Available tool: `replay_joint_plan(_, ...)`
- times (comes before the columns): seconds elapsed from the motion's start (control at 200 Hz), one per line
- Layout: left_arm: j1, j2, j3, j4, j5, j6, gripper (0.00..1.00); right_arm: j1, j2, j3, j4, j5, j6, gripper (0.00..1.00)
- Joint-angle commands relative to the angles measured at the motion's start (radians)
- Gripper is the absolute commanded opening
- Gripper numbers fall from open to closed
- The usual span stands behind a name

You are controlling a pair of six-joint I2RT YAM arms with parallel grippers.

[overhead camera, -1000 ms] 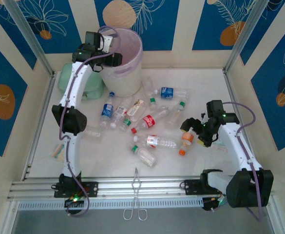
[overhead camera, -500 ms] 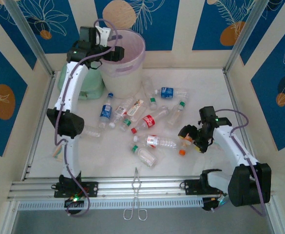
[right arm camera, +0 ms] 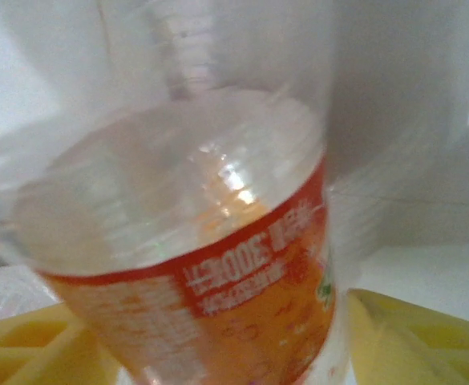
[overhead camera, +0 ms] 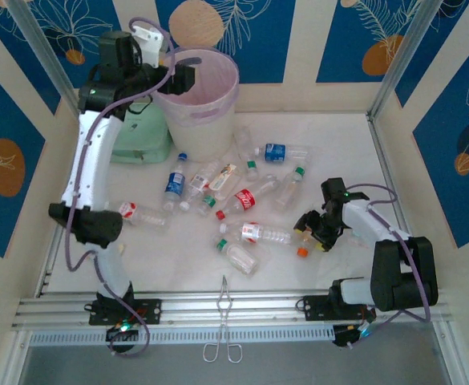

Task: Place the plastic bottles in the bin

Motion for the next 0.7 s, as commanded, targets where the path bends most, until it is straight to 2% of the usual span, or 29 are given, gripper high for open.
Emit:
replay_joint_plan(0.0, 0.002, -0.187, -0.221, 0.018, 0.053, -0.013, 1.00, 0.004, -0.022, 0.067, -0.077, 0.016, -0.036, 0.61)
replay_joint_plan(0.12, 0.002, -0.397, -0.560, 0.161, 0.071, -0.058, 1.00, 0.009, -0.073, 0.161, -0.193, 0.037, -0.065, 0.51)
replay_joint_plan(0.185, 0.002, -0.481, -0.674, 0.185, 0.074, -0.084, 1.00, 0.012, -0.104, 0.213, -0.225, 0.021, -0.072, 0.45)
replay_joint_plan(0.245, 0.001, -0.535, -0.756, 0.197, 0.085, -0.124, 1.00, 0.024, -0.127, 0.263, -0.226, -0.025, -0.076, 0.44)
replay_joint_plan(0.34, 0.001, -0.594, -0.891, 0.268, 0.190, -0.251, 1.00, 0.064, -0.150, 0.322, -0.155, -0.128, -0.068, 0.43)
replay_joint_plan(0.415, -0.001, -0.636, -1.029, 0.422, 0.302, -0.381, 1.00, 0.096, -0.153, 0.349, -0.045, -0.245, -0.055, 0.39)
replay_joint_plan(0.47, -0.013, -0.663, -1.125, 0.556, 0.341, -0.454, 1.00, 0.112, -0.146, 0.354, 0.049, -0.327, -0.029, 0.38)
replay_joint_plan(0.545, -0.030, -0.691, -1.188, 0.608, 0.324, -0.479, 0.99, 0.124, -0.112, 0.388, 0.121, -0.374, -0.005, 0.35)
replay_joint_plan(0.63, -0.033, -0.707, -1.213, 0.571, 0.271, -0.465, 0.98, 0.166, -0.050, 0.487, 0.127, -0.342, -0.019, 0.34)
replay_joint_plan(0.695, -0.038, -0.711, -1.242, 0.595, 0.277, -0.493, 0.97, 0.202, 0.003, 0.565, 0.124, -0.322, -0.039, 0.33)
